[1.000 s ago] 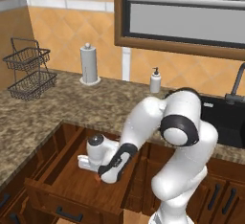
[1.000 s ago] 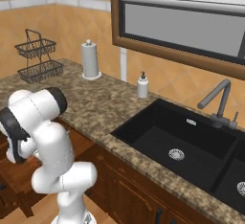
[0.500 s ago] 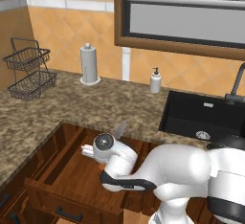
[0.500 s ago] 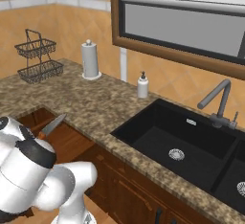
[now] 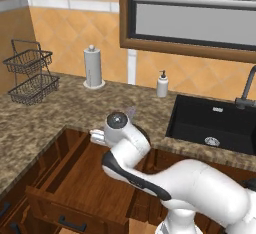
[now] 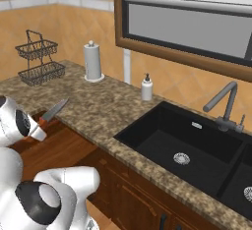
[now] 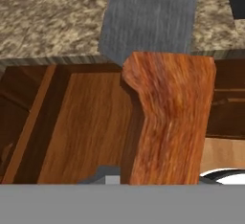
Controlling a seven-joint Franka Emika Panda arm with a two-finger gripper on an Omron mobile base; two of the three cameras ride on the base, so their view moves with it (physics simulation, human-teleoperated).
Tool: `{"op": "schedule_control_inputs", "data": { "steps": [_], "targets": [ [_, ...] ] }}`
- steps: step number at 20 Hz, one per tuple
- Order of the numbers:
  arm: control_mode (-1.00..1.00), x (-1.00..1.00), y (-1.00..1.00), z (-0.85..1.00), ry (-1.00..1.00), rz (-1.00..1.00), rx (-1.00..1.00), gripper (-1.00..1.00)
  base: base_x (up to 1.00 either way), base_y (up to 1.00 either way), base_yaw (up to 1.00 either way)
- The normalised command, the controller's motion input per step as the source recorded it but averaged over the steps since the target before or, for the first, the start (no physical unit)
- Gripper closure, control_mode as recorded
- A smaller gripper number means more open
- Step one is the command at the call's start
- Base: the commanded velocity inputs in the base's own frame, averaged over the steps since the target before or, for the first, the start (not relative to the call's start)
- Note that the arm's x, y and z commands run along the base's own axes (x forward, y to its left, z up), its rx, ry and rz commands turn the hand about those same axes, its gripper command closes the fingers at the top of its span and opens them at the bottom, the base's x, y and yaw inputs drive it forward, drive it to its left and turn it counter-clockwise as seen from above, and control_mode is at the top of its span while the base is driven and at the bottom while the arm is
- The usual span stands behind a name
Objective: Pick up the knife from the drawer and place it on the cutting board. Then place the meat from the plate to the cutting board.
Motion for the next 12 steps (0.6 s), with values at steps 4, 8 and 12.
{"op": "schedule_control_inputs", "data": {
  "steps": [4, 8, 12],
  "targets": [
    [-1.00, 0.13, -0.88, 0.71, -0.02, 0.06, 0.00, 1.00, 0.00, 0.00, 0.00],
    [-1.00, 0.03, -0.99, 0.09, 0.00, 0.15, 0.00, 1.00, 0.00, 0.00, 0.00],
    [-1.00, 0.00, -0.97, -0.02, 0.01, 0.01, 0.00, 1.00, 0.00, 0.00, 0.00]
  ]
}}
